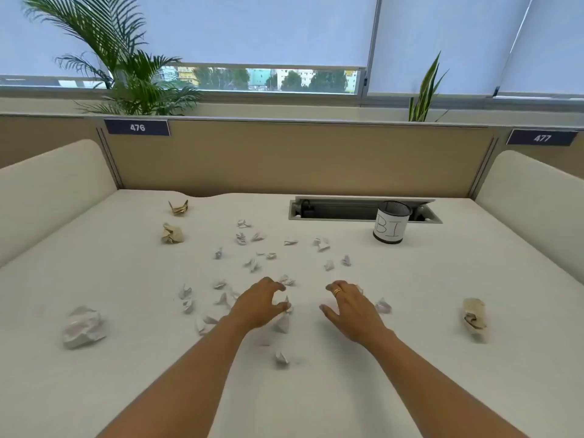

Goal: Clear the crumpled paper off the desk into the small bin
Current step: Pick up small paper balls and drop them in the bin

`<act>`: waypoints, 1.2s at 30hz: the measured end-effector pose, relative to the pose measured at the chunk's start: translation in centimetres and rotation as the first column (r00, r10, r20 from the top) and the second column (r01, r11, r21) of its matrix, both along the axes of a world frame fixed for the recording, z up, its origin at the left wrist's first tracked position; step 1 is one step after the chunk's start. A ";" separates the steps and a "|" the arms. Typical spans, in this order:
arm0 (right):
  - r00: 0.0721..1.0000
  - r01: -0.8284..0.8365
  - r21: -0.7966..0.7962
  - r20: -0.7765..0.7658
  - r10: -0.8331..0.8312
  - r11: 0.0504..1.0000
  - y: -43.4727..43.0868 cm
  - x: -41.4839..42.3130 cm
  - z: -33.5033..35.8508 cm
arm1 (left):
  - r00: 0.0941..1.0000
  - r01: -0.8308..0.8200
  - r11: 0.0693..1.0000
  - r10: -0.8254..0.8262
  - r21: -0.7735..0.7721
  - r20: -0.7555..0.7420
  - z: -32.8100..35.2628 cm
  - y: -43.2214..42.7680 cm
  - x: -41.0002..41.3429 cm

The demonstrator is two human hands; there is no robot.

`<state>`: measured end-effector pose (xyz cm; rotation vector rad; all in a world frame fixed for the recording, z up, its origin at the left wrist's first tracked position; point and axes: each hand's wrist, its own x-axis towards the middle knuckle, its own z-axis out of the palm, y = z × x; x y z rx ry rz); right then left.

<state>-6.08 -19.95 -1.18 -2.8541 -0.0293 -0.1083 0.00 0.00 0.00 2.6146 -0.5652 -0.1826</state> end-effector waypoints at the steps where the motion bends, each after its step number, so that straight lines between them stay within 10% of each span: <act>1: 0.999 0.005 -0.001 -0.034 -0.005 1.000 -0.1 -0.2 -0.3 | 0.998 0.019 0.999 -0.017 0.029 -0.064 0.0 0.0 0.2; 14: 0.982 -0.046 -0.087 -0.185 0.030 0.995 0.0 -2.0 -1.4 | 0.968 0.201 0.927 -0.139 0.317 -0.208 -0.9 -1.1 0.8; 26: 0.952 -0.088 -0.155 -0.304 0.037 0.984 -0.2 -1.0 0.3 | 0.997 0.061 0.987 -0.053 0.149 -0.059 -1.6 -2.0 0.5; 36: 0.946 -0.092 -0.079 -0.319 0.062 0.993 -3.2 1.5 3.0 | 0.972 0.016 1.000 -0.020 -0.019 -0.236 1.3 -4.6 2.9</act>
